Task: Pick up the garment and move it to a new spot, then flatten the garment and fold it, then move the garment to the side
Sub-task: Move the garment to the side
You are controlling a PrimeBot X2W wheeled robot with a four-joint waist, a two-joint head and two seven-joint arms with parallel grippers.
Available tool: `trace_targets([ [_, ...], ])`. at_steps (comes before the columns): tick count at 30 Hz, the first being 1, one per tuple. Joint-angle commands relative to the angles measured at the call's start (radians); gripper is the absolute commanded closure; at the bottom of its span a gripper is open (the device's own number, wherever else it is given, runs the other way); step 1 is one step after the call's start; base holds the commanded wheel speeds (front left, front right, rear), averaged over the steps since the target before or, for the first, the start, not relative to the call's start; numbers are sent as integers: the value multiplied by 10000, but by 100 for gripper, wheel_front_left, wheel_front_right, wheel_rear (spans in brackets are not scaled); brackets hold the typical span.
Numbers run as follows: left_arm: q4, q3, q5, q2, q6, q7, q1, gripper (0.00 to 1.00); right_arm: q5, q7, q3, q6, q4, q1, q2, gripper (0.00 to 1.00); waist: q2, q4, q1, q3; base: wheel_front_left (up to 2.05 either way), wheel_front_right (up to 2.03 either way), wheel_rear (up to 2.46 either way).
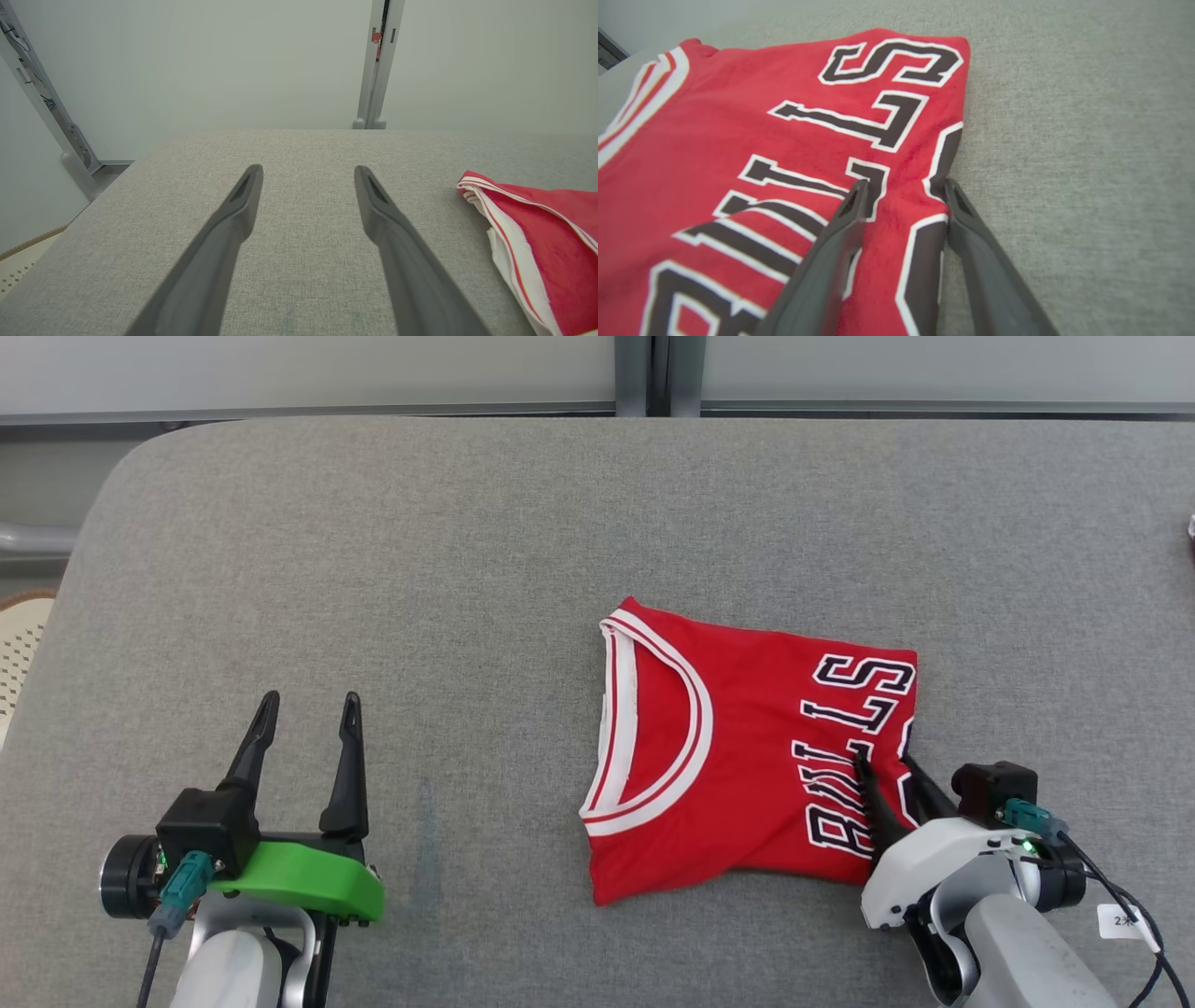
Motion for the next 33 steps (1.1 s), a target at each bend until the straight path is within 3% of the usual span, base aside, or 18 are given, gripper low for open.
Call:
trace_targets([
  [1, 40, -4, 90, 8, 51, -57, -157, 0, 48, 81, 159, 36, 297, 130, 114, 100, 0, -18, 0, 12, 0, 0, 0],
  [9, 1, -61, 82, 13, 84, -184, -337, 0, -93, -78, 272, 2, 233, -1003, -877, 100, 0, -293, 0, 352, 0, 0, 0],
  [16, -252, -242, 188, -45, 85, -242, -971, 0, -106, 459, 1017, 12, -550, -2521, -2521, 100, 0, -780, 0, 1509, 0, 0, 0],
  [24, -784, -7, 433, 345, 327, -186, -1671, 0, 437, 940, 1204, 13, -1468, -4044, -4386, 100, 0, -1935, 0, 3301, 0, 0, 0],
  [33, -1982, 304, 840, 1300, 507, 544, -2119, 0, 880, 822, 866, 13, -1484, -5324, -6041, 100, 0, -3578, 0, 4545, 0, 0, 0],
])
